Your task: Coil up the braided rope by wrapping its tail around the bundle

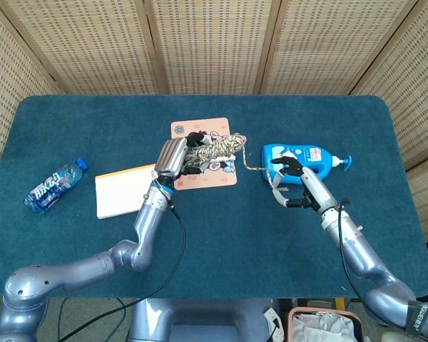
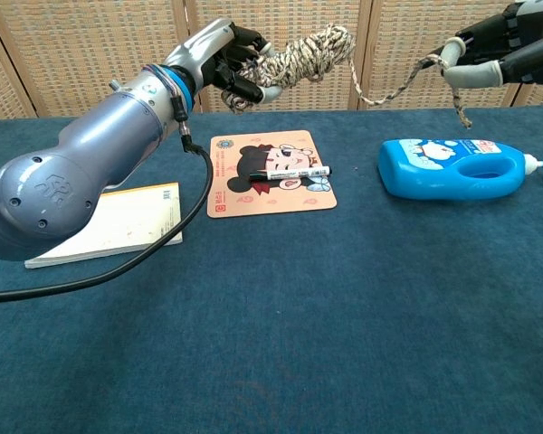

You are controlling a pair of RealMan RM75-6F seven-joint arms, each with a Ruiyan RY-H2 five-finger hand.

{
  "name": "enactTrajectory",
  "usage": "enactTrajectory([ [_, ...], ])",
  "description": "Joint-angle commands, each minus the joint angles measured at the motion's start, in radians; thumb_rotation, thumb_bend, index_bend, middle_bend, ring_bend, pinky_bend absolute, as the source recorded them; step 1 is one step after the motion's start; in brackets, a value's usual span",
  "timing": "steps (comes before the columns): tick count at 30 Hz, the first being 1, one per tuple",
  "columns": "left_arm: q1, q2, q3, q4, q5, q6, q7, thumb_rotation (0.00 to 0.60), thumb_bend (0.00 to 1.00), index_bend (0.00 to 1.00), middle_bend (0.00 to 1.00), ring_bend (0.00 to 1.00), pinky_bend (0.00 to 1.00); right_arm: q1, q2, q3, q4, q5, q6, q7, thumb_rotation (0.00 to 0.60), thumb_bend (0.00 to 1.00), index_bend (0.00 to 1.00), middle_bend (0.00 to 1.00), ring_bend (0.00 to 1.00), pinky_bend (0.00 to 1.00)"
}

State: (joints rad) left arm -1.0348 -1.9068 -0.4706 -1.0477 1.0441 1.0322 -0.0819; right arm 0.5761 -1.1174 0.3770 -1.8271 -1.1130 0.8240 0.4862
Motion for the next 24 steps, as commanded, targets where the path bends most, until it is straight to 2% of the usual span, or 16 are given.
enactTrajectory([
  [1, 0.001, -0.006, 0.006, 0.012, 0.005, -0.003, 0.001, 0.6, 0.56, 0.71, 0.58, 0.51, 0.6, -0.01, 0.0, -0.014, -0.031, -0.028, 0.042, -0.04, 0.6, 0.43, 0.72, 0.16, 0.0, 0.0],
  [13, 0.009, -0.014, 0.004, 0.024, 0.019, -0.005, -0.016, 0.6, 0.56, 0.71, 0.58, 0.51, 0.6, -0.001, 0.017, -0.045, -0.074, -0.035, 0.032, -0.064, 0.6, 0.43, 0.7, 0.16, 0.0, 0.0],
  [14, 0.01, -0.013, 0.003, 0.021, 0.021, -0.003, -0.018, 0.6, 0.56, 0.71, 0.58, 0.51, 0.6, 0.0, 0.018, -0.049, -0.072, -0.045, 0.027, -0.06, 0.6, 0.43, 0.66, 0.15, 0.0, 0.0],
  [16, 0.012, -0.01, 0.003, 0.014, 0.028, 0.002, -0.021, 0.6, 0.56, 0.71, 0.58, 0.51, 0.6, 0.001, 0.023, -0.054, -0.066, -0.065, 0.017, -0.043, 0.6, 0.34, 0.46, 0.09, 0.0, 0.0],
  [19, 0.015, 0.0, 0.001, -0.005, 0.038, 0.008, -0.024, 0.6, 0.56, 0.71, 0.58, 0.51, 0.6, -0.004, 0.037, -0.061, -0.059, -0.107, 0.013, -0.014, 0.6, 0.23, 0.23, 0.02, 0.0, 0.0],
  [21, 0.016, 0.008, 0.0, -0.021, 0.045, 0.013, -0.022, 0.6, 0.56, 0.71, 0.58, 0.51, 0.6, -0.013, 0.045, -0.066, -0.06, -0.127, 0.025, -0.003, 0.6, 0.2, 0.15, 0.0, 0.0, 0.0],
  [24, 0.02, 0.022, -0.001, -0.054, 0.055, 0.023, -0.015, 0.6, 0.56, 0.71, 0.58, 0.51, 0.6, -0.029, 0.065, -0.078, -0.066, -0.154, 0.042, 0.008, 0.6, 0.18, 0.09, 0.0, 0.0, 0.0],
])
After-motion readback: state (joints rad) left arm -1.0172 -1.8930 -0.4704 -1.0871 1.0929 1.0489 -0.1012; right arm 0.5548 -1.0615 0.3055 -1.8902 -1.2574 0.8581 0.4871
